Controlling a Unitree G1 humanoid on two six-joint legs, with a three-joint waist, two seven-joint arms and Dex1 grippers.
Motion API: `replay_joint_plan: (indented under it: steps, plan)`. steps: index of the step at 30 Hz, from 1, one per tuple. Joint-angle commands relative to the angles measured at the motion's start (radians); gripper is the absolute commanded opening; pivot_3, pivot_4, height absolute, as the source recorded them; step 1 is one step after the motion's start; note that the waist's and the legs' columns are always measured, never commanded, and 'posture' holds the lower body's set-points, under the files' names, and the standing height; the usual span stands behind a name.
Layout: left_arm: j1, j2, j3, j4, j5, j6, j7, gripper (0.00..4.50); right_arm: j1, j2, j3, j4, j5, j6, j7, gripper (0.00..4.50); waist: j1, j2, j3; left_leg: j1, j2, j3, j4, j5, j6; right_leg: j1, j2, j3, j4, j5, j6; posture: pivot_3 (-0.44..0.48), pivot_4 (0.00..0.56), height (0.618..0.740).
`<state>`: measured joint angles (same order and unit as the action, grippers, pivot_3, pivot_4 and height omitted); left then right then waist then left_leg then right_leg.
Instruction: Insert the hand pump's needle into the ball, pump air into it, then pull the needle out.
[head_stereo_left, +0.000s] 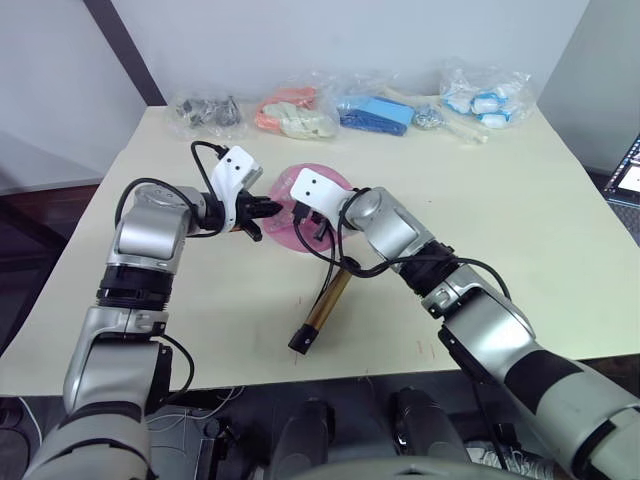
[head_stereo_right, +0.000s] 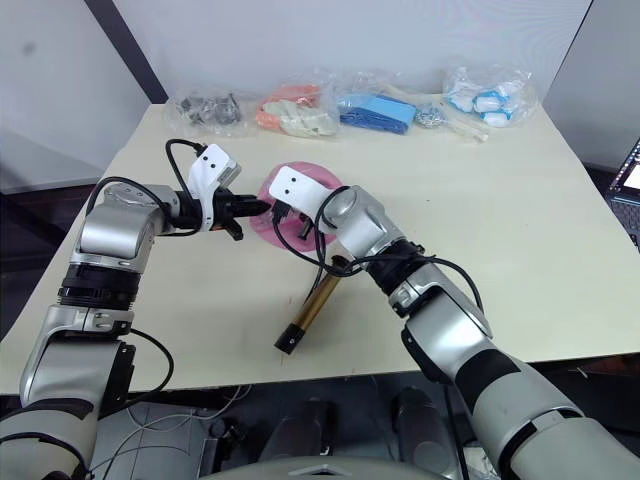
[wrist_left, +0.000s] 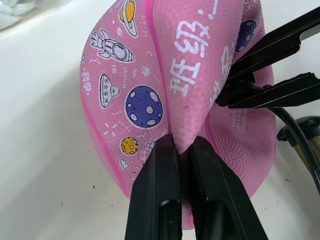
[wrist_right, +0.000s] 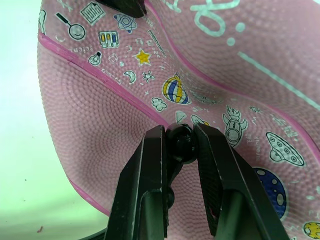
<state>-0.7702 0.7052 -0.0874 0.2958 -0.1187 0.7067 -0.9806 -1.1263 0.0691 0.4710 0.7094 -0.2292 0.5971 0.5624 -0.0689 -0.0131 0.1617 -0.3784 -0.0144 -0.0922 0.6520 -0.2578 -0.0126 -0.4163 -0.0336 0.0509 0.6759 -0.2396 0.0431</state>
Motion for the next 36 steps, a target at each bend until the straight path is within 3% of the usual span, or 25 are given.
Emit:
replay_joint_plan:
  steps: [1, 17, 25, 36]
  plan:
    - [0.021, -0.020, -0.029, -0.025, -0.013, 0.010, -0.016, 0.00, 0.023, 0.003, 0.016, 0.096, -0.023, 0.008, 0.004, 0.31, 0.000, 0.000, -0.001, 0.000, 0.000, 0.000, 0.000, 0.000, 0.000, 0.000, 0.000, 0.000, 0.000, 0.000, 0.000, 0.000, 0.150, 0.740]
    - [0.036, -0.022, -0.024, -0.048, -0.020, 0.027, -0.006, 0.00, 0.013, 0.012, 0.023, 0.226, -0.068, -0.050, -0.006, 0.31, -0.001, 0.003, -0.011, 0.002, 0.000, 0.000, -0.001, 0.000, 0.000, 0.002, 0.000, 0.000, -0.001, 0.000, 0.000, 0.000, 0.150, 0.740]
    - [0.038, -0.022, -0.022, -0.050, -0.023, 0.032, -0.003, 0.00, 0.009, 0.025, 0.022, 0.278, -0.080, -0.071, -0.004, 0.31, -0.003, 0.003, -0.011, 0.015, 0.000, 0.001, -0.006, 0.000, 0.000, 0.012, 0.001, 0.001, -0.004, -0.001, 0.000, 0.000, 0.150, 0.740]
    - [0.039, -0.022, -0.021, -0.049, -0.023, 0.033, -0.003, 0.00, 0.007, 0.024, 0.018, 0.332, -0.088, -0.094, -0.009, 0.31, -0.003, 0.003, -0.012, 0.016, 0.000, 0.001, -0.007, 0.000, 0.000, 0.013, 0.001, 0.002, -0.004, -0.002, 0.000, 0.000, 0.150, 0.740]
